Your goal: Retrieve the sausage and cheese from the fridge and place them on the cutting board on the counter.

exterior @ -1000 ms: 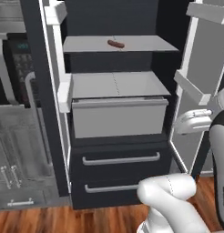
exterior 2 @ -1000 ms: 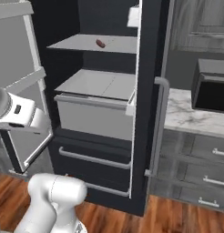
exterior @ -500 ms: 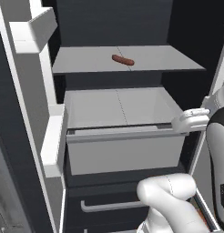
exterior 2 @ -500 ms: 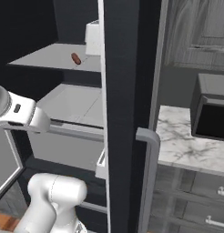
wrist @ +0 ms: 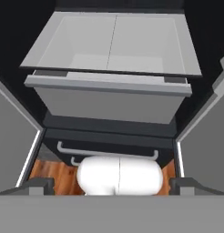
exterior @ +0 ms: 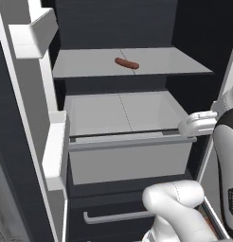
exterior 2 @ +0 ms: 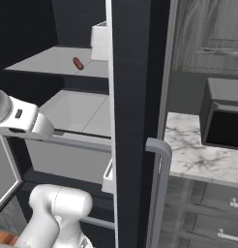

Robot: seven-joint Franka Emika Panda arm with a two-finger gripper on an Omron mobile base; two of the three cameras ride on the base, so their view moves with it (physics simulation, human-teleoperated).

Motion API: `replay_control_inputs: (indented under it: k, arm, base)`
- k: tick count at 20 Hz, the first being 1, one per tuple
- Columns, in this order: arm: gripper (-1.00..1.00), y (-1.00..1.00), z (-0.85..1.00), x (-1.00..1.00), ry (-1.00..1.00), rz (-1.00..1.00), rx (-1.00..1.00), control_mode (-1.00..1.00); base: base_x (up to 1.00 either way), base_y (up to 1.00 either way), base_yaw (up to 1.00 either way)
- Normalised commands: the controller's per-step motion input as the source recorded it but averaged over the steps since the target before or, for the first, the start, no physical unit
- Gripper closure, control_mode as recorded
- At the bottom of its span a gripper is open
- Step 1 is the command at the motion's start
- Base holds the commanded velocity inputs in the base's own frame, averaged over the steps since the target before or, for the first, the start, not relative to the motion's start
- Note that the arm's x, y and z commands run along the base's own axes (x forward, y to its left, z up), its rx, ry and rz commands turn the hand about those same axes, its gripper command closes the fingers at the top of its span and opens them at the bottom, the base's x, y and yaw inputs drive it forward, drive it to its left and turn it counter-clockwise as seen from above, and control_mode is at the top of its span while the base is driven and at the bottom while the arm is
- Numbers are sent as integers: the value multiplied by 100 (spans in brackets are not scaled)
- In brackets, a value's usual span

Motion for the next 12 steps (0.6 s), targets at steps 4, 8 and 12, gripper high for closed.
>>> replay_control_inputs:
  k: [4, 8, 12]
  arm:
    - [-100, 3, 23, 0, -32, 5, -12, -100]
    - [-100, 0, 49, 11, -32, 9, -12, -100]
    - [-100, 0, 31, 68, -9, 8, 0, -100]
  base:
    - [10, 1, 0]
    - [0, 0, 0]
    - [0, 0, 0]
